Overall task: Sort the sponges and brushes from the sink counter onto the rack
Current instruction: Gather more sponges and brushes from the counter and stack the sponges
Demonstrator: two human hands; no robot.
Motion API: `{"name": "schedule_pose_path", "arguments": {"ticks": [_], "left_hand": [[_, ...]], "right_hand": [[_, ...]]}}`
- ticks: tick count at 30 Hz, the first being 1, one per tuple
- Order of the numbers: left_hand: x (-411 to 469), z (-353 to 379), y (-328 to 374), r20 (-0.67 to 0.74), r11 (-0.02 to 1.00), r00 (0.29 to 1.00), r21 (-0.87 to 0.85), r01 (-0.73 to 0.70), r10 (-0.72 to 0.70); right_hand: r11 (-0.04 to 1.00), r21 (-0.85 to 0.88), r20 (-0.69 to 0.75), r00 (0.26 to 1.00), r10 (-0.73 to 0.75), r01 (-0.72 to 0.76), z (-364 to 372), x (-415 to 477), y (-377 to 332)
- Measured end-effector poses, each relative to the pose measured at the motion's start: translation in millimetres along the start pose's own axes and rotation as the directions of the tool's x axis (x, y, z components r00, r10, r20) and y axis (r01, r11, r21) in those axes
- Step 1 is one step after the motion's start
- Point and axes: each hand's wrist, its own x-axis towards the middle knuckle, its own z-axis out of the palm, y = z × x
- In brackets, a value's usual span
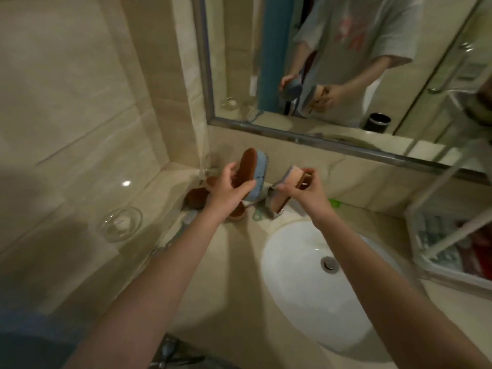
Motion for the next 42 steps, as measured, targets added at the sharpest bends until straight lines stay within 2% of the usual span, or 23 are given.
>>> {"name": "schedule_pose_path", "arguments": {"ticks": [5,11,15,19,23,25,30,32,36,39,42], "left_hand": [[-3.1,73.7,44.8,0.187,0.989,0.979,-0.134,-0.06,0.085],[-16.7,156.2,98.3,0.349,0.957,0.912,-0.26,-0.128,0.217],[-32.0,206.4,127.5,0.447,0.932,0.84,-0.321,-0.169,0.306],[-43.0,248.3,154.0,0.497,0.91,0.786,-0.366,-0.196,0.369],[-51.5,284.0,174.1,0.531,0.896,0.745,-0.394,-0.204,0.403],[-54.7,299.5,181.8,0.536,0.895,0.736,-0.39,-0.217,0.412],[-58.8,329.8,195.6,0.476,0.893,0.769,-0.355,-0.276,0.427],[-60.3,337.8,199.7,0.449,0.891,0.782,-0.347,-0.294,0.432],[-60.5,354.8,204.8,0.388,0.87,0.787,-0.325,-0.371,0.48],[-62.9,366.3,205.8,0.37,0.867,0.79,-0.307,-0.393,0.489],[-64.3,373.0,203.4,0.341,0.867,0.803,-0.298,-0.4,0.488]], "right_hand": [[0.997,-0.003,-0.135,0.988,-0.074,0.075,-78.8,-14.1,-35.2],[0.99,0.034,-0.277,0.953,-0.124,0.138,-156.7,-32.7,-74.7],[0.978,0.097,-0.41,0.903,-0.128,0.183,-195.7,-40.7,-94.6],[0.968,0.046,-0.502,0.843,-0.192,0.248,-235.9,-50.3,-106.5],[0.95,0.095,-0.456,0.862,-0.223,0.296,-277.9,-62.1,-114.3],[0.952,0.064,-0.458,0.857,-0.238,0.298,-296.8,-68.3,-116.7],[0.942,-0.149,-0.503,0.797,-0.334,0.3,-349.7,-82.2,-126.4],[0.92,-0.271,-0.479,0.789,-0.385,0.284,-375.5,-85.7,-131.7],[0.802,-0.567,-0.32,0.848,-0.423,0.186,-419.4,-88.9,-142.5],[0.704,-0.689,-0.153,0.915,-0.374,0.173,-439.1,-87.2,-147.7],[0.597,-0.774,-0.009,0.939,-0.345,0.211,-446.8,-79.5,-147.0]]}}
